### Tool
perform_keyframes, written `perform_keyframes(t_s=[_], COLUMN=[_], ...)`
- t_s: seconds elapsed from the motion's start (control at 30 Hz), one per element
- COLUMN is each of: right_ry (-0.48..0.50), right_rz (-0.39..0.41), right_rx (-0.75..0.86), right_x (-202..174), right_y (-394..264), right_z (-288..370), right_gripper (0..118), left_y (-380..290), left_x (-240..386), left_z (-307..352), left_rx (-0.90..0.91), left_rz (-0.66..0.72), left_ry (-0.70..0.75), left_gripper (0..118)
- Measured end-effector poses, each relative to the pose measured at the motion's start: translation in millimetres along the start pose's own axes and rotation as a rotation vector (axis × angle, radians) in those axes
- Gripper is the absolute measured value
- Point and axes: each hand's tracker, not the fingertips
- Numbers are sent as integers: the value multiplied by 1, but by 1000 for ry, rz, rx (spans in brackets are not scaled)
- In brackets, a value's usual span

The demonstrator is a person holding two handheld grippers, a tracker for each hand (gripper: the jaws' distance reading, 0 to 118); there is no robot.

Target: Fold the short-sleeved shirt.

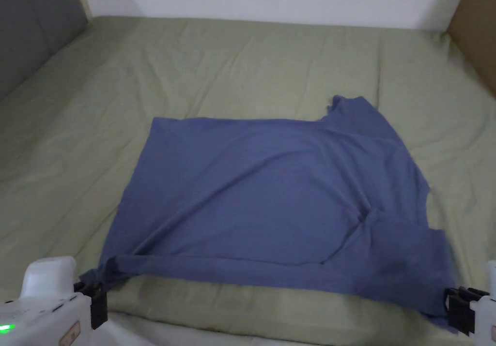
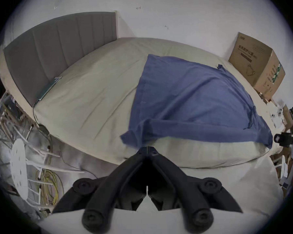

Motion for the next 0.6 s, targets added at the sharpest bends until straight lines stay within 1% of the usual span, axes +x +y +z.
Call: perform_keyframes(t_s=[0.03,0.07,0.1,0.13,0.17,0.2,0.3,0.37,0.4,0.43,0.5,0.53,0.57,0.6], right_ry=[-5,-11,-15,-18,-17,-13,-9,-4,-4,-6,-19,-21,-21,-20], right_rz=[9,26,36,35,31,25,6,-2,-5,-7,-11,-13,-19,-31], right_rx=[0,-5,-7,-10,-16,-21,-32,-40,-45,-48,-52,-52,-53,-56], right_x=[-1,-1,-7,-7,-6,-5,-4,-2,-1,-1,0,0,1,2], right_y=[-1,-1,-1,0,0,0,1,2,3,3,2,2,1,0], right_z=[0,-1,1,0,-1,-2,-2,-4,-4,-4,-3,-2,-1,-1], right_gripper=[0,0,0,0,0,0,0,0,0,0,0,0,0,0], left_y=[-1,-1,1,3,6,8,18,23,26,29,29,28,25,24], left_x=[-2,-5,-8,-10,-13,-14,-14,-14,-15,-14,-14,-15,-14,-13], left_z=[-1,-3,-4,-6,-10,-13,-26,-39,-45,-49,-54,-59,-64,-67], left_rx=[1,2,0,-7,-12,-9,-5,-5,-20,-35,-36,-45,-72,-119], left_rz=[-13,-21,-18,-16,-8,8,20,4,-3,-3,39,61,90,96], left_ry=[18,26,24,28,24,17,13,32,33,33,-10,-35,-48,-44], left_gripper=[0,13,33,56,83,91,93,91,83,60,36,10,2,2])
